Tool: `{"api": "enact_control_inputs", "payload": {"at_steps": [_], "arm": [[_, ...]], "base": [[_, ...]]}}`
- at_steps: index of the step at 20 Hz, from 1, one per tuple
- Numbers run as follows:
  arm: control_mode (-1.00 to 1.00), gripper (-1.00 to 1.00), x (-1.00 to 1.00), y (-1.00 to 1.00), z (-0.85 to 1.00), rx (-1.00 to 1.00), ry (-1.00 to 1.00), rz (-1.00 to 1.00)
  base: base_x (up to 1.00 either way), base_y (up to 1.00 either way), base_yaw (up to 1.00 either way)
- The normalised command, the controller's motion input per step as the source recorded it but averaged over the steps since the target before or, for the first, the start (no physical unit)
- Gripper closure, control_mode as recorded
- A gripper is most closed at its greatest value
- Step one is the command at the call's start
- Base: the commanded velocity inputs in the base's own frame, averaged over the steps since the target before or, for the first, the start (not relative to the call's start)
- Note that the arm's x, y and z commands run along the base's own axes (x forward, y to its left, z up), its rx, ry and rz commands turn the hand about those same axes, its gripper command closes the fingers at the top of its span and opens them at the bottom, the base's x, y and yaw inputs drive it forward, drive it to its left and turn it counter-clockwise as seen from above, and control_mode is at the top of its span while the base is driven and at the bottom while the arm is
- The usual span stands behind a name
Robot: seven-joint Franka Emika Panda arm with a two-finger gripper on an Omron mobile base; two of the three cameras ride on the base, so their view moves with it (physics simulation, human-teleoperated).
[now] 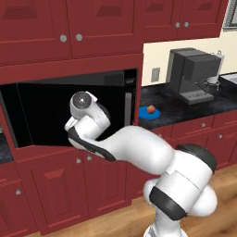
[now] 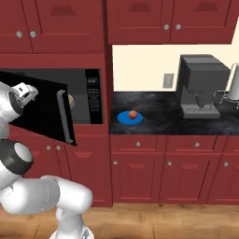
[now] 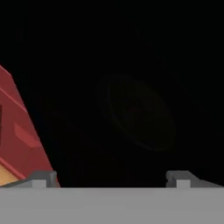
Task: Remove the peach from the bowl and place it on the small plate. Then place the bowl with only the shrimp in the microwave, close the door, and press the start button to microwave the shrimp.
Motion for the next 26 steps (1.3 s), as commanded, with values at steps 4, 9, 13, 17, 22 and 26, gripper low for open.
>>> {"api": "enact_control_inputs", "payload": {"at_steps": [4, 9, 13, 17, 22, 26], "arm": [[-1.0, -1.0, 0.81, -0.07, 0.0, 0.1, -0.12, 0.0], [-1.0, -1.0, 0.82, -0.09, 0.0, 0.1, -0.11, 0.0], [-1.0, -1.0, 0.84, -0.01, 0.0, 0.12, -0.07, 0.0], [-1.0, -1.0, 0.66, 0.0, -0.01, 0.1, -0.01, 0.01], [-1.0, -1.0, 0.09, -0.07, -0.11, 0.02, 0.05, 0.0], [-1.0, -1.0, -1.0, -0.54, 0.13, 0.21, -0.16, 0.0]], "base": [[0.0, 0.0, 0.0], [0.0, 0.0, 0.0], [0.0, 0.0, 0.0], [0.0, 0.0, 0.0], [0.0, 0.0, 0.0], [0.0, 0.0, 0.0]]}}
